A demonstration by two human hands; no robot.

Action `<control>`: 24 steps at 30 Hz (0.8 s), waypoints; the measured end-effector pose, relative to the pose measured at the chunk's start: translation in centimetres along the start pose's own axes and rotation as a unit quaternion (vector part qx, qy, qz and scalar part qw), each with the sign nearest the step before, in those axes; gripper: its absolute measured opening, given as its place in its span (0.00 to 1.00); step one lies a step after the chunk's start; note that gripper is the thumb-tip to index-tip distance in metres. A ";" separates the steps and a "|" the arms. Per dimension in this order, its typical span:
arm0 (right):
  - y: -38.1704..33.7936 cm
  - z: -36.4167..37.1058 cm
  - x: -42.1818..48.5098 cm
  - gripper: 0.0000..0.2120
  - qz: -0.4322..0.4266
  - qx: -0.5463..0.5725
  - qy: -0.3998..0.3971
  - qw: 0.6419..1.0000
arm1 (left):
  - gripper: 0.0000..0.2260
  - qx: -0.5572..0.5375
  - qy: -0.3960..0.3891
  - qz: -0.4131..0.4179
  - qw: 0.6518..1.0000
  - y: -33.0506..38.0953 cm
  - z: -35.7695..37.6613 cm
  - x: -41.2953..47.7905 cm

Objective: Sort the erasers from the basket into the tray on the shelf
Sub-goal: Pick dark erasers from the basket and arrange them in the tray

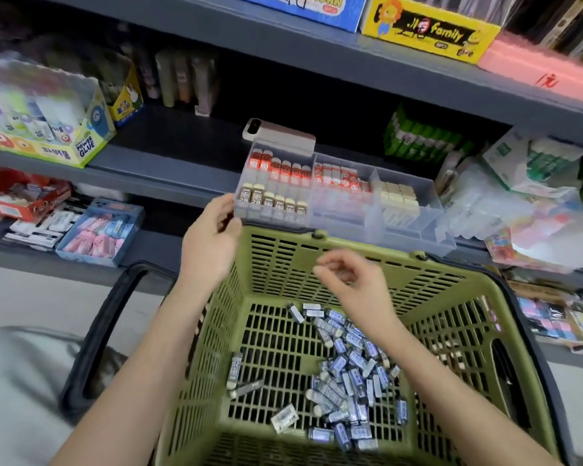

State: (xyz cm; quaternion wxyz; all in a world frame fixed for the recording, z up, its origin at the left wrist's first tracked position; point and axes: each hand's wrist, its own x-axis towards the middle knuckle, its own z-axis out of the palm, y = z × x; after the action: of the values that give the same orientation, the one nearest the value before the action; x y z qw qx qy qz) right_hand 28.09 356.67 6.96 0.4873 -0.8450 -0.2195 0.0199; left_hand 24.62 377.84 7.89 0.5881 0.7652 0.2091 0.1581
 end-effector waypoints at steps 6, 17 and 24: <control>11.1 1.9 -5.0 0.18 0.198 -0.280 -0.111 0.933 | 0.14 0.153 0.028 0.141 0.978 -0.4 -0.9 -6.0; 15.2 5.0 -5.3 0.21 0.203 -0.452 -0.165 0.853 | 0.13 0.113 -0.038 0.149 0.982 -0.7 -0.2 -9.2; 11.0 3.7 -4.6 0.21 0.246 -0.252 -0.127 0.927 | 0.10 -0.002 -0.143 -0.101 0.985 -0.6 0.9 -7.7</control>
State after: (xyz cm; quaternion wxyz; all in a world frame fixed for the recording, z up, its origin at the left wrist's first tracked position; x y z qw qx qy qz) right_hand 26.90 353.14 -5.01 0.2064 -0.9577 -0.0622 0.1904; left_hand 18.33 373.27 7.10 0.6261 0.7539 0.1989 -0.0129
